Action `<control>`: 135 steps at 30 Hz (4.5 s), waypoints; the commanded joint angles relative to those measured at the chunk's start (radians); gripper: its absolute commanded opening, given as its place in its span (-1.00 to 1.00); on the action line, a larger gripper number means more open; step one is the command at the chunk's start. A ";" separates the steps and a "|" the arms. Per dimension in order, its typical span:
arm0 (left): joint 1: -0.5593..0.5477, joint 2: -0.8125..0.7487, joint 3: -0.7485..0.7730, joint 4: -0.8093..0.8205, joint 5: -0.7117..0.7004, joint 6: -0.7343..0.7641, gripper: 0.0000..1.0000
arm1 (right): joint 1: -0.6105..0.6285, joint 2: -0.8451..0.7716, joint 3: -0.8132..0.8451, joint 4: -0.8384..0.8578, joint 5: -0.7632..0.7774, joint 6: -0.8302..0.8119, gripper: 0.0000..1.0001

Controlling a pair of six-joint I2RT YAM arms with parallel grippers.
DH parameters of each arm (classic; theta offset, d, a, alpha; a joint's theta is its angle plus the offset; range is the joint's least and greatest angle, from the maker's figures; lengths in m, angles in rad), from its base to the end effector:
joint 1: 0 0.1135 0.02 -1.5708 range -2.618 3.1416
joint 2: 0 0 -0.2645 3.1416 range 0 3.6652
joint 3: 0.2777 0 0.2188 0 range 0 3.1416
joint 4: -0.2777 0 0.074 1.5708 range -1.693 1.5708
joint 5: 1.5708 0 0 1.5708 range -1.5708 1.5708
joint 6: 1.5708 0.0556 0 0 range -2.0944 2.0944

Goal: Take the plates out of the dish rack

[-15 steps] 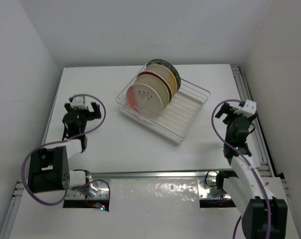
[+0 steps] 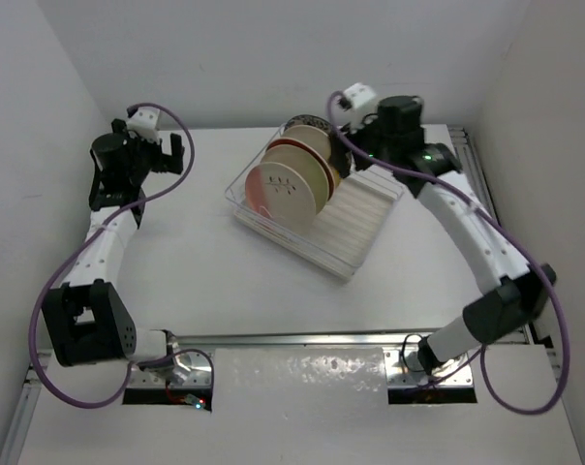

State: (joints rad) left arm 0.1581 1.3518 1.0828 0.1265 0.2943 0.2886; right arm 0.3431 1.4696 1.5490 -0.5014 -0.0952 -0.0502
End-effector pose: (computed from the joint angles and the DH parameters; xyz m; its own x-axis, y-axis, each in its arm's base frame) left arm 0.3060 0.0324 0.3555 -0.0966 0.2604 -0.9607 0.1673 0.9557 0.2422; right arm 0.2961 0.1114 0.4002 -0.3643 -0.1832 -0.9131 -0.4354 0.9002 -0.0069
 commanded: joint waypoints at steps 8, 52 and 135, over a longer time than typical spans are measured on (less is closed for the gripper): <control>-0.012 -0.137 -0.159 -0.063 0.032 0.043 0.99 | 0.132 0.215 0.049 -0.028 -0.186 0.113 0.29; -0.014 -0.135 -0.199 -0.065 -0.044 0.104 0.99 | 0.162 0.233 0.287 0.170 -0.258 0.295 -1.00; -0.014 -0.203 -0.205 -0.194 -0.162 0.095 0.99 | -0.622 0.509 -0.184 0.517 0.177 0.876 0.44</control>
State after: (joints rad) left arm 0.1513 1.1519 0.8337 -0.1154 0.1261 0.3805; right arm -0.2756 2.0739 1.2877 0.0677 0.1097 1.0073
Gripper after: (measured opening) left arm 0.997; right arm 0.721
